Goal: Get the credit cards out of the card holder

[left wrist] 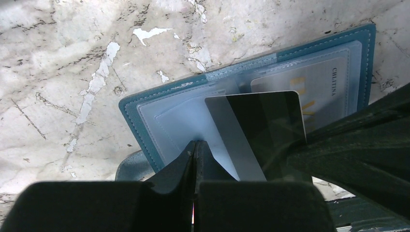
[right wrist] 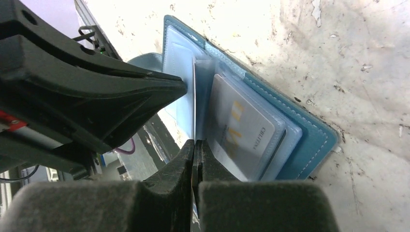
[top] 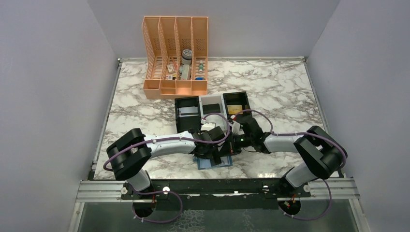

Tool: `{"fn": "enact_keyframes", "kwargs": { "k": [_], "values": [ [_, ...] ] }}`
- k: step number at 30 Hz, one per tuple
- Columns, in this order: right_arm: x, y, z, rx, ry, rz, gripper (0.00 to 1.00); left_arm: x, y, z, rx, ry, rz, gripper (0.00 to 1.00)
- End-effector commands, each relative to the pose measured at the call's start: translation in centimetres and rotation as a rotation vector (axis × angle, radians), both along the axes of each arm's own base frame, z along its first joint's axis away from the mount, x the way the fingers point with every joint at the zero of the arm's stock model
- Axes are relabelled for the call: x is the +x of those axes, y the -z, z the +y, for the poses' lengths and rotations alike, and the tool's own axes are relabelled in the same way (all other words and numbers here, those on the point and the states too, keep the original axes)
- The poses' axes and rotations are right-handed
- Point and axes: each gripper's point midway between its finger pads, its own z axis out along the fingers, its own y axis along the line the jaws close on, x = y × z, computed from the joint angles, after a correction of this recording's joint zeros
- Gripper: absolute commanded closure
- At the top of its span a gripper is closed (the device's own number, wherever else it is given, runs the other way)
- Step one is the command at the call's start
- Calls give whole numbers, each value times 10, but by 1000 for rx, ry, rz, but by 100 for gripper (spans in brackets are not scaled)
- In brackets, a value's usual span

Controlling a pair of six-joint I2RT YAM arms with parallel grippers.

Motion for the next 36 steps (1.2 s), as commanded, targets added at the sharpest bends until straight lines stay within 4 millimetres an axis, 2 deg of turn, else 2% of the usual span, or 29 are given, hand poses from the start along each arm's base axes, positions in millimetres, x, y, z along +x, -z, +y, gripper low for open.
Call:
{"fn": "enact_keyframes", "kwargs": {
  "k": [1, 3, 9, 14, 20, 25, 29, 36],
  "values": [
    [8, 0, -9, -45, 12, -58, 99, -10, 19, 28, 121, -2, 27, 100],
    [5, 1, -6, -36, -17, -44, 98, -9, 19, 28, 121, 3, 26, 100],
    [6, 0, 1, 11, -9, -17, 83, -8, 18, 25, 119, 13, 24, 100],
    [9, -2, 11, 20, -9, -28, 80, -7, 19, 24, 122, 14, 23, 100],
    [6, 6, 20, 9, -4, -7, 80, -7, 18, 24, 117, 15, 23, 100],
    [11, 4, 17, -4, 31, -37, 94, -9, 17, 27, 113, 4, 20, 100],
    [14, 2, 12, -40, 47, -66, 99, -9, 17, 27, 115, 5, 20, 100],
    [14, -4, 6, -55, 50, -98, 99, -8, 17, 26, 114, 7, 18, 100]
  ]
}}
